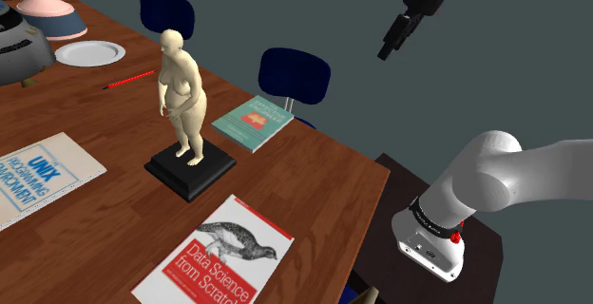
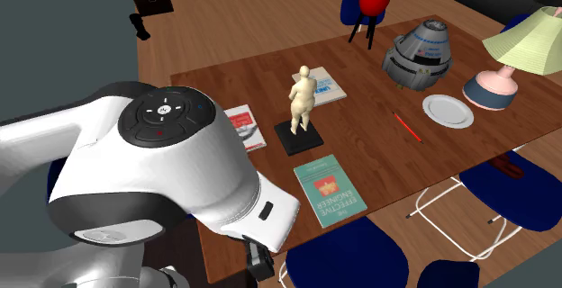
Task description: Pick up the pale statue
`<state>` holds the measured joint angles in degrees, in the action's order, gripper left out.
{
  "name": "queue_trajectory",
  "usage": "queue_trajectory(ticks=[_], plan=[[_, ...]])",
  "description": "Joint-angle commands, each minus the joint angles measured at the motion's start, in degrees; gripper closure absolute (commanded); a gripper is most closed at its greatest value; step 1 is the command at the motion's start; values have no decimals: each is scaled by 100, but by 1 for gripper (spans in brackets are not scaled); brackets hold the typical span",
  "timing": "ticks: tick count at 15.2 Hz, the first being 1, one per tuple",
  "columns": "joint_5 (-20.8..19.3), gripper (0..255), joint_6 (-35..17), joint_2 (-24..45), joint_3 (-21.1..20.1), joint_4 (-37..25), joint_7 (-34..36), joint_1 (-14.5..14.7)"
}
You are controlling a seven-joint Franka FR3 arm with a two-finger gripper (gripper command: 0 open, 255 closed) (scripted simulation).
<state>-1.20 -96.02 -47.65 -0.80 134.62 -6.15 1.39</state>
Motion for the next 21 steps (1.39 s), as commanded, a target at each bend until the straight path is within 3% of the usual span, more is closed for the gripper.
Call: queue_trajectory(ticks=[1,12,21], plan=[[0,0,0,0,0,0,0,0],[775,0,-940,559,-1462,-93,1801,242],[854,0,-1693,1636,-2756,-868,3320,87]])
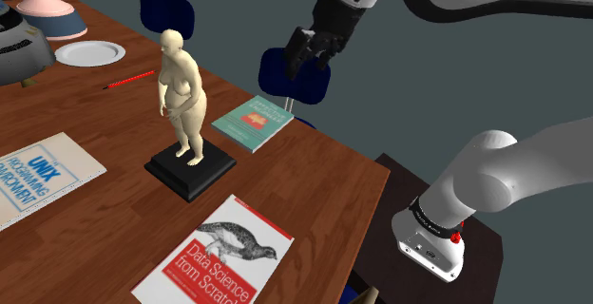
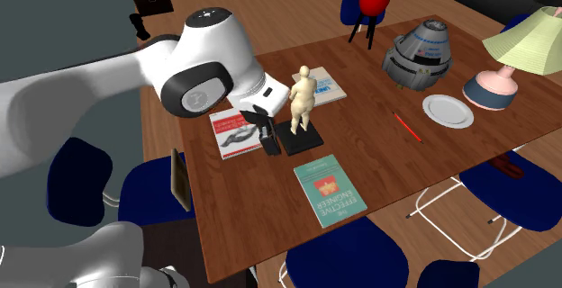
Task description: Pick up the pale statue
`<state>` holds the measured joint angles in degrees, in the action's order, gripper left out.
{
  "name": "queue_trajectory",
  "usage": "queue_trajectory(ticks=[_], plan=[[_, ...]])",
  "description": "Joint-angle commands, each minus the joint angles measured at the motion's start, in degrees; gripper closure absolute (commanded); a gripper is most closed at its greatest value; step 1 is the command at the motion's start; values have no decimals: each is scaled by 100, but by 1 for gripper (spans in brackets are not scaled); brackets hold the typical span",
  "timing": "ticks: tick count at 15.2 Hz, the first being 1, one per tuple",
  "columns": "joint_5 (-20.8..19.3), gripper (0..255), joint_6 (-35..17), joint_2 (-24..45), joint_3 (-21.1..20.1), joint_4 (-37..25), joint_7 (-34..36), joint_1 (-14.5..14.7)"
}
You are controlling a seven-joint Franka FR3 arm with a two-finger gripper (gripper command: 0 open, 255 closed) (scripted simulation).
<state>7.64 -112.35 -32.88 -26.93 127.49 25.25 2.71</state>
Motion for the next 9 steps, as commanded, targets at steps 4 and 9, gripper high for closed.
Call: queue_trajectory(ticks=[4,9], plan=[[-279,0,-314,797,-782,-700,937,-251],[-994,0,-484,1796,-1695,-1571,2046,-601]])
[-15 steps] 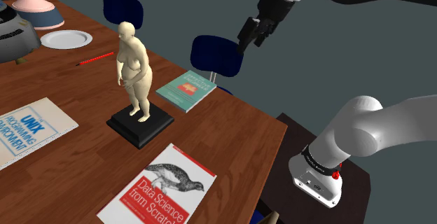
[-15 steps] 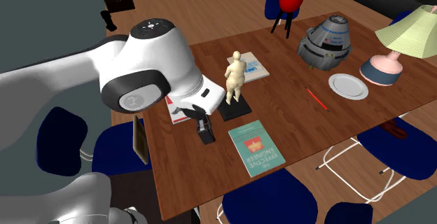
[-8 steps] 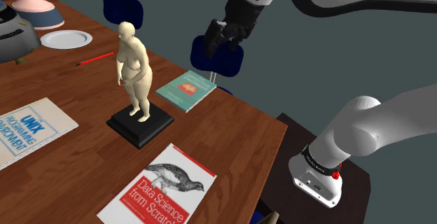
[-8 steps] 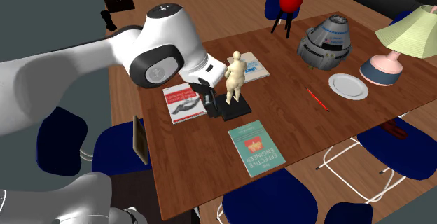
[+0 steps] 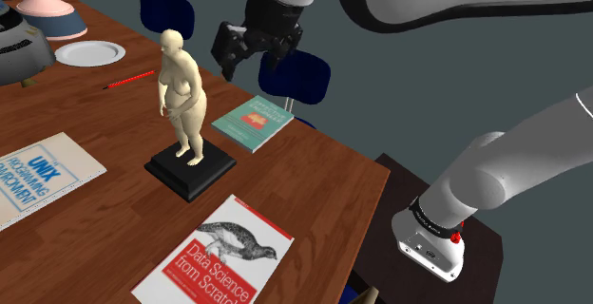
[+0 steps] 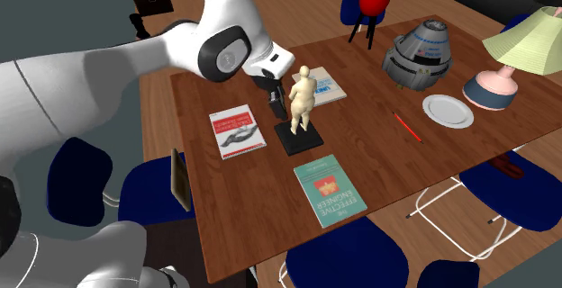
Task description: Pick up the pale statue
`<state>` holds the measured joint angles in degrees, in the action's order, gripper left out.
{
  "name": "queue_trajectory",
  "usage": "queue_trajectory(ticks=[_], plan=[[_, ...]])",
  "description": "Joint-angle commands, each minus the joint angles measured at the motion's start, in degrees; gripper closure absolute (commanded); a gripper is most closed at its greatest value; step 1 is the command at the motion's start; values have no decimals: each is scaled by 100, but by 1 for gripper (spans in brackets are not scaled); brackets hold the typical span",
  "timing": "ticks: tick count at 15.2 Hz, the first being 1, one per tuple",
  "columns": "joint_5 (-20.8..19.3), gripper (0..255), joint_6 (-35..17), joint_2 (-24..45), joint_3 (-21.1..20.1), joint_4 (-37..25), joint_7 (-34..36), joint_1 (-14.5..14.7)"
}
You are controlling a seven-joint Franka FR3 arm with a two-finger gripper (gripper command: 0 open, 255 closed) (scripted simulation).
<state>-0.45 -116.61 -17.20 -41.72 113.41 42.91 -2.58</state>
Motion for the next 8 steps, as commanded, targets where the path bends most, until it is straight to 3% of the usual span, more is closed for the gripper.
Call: queue_trajectory(ticks=[1,4,6,7,8], plan=[[-408,0,-60,472,-414,-367,538,-137],[-1299,0,50,1349,-1008,-1056,1403,-247],[-2071,0,256,2064,-1292,-1594,2026,-107],[-2328,0,346,2304,-1317,-1785,2216,18],[-2324,0,268,2292,-1267,-1704,2231,51]])
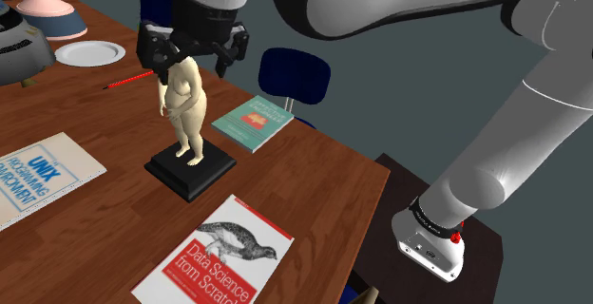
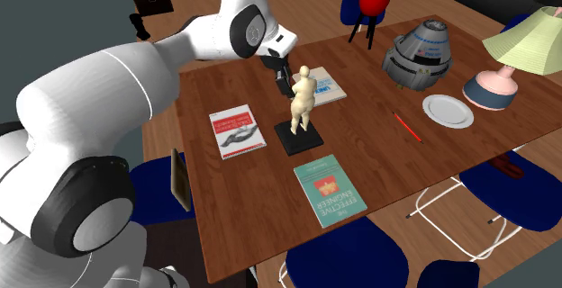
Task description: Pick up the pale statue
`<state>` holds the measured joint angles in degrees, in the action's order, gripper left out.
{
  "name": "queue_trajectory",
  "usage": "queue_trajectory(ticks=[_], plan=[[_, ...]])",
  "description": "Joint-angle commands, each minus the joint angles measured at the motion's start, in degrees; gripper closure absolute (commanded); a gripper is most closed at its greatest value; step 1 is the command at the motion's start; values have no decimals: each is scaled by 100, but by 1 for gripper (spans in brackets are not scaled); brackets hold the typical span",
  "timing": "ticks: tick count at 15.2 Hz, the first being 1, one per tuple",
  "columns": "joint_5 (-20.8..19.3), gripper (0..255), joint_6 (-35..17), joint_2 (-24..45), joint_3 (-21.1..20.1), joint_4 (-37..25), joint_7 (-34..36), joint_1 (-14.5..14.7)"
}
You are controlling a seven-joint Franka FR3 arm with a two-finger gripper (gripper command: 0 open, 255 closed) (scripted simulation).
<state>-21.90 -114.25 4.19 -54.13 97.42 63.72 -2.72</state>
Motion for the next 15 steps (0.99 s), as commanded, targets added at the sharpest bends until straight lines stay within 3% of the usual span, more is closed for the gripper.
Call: queue_trajectory(ticks=[1,8,9,15], plan=[[-184,0,-42,148,-10,-26,171,69],[-269,0,-436,162,18,380,317,52],[-283,255,-445,172,17,386,332,58],[-277,255,-451,164,16,397,333,57]])
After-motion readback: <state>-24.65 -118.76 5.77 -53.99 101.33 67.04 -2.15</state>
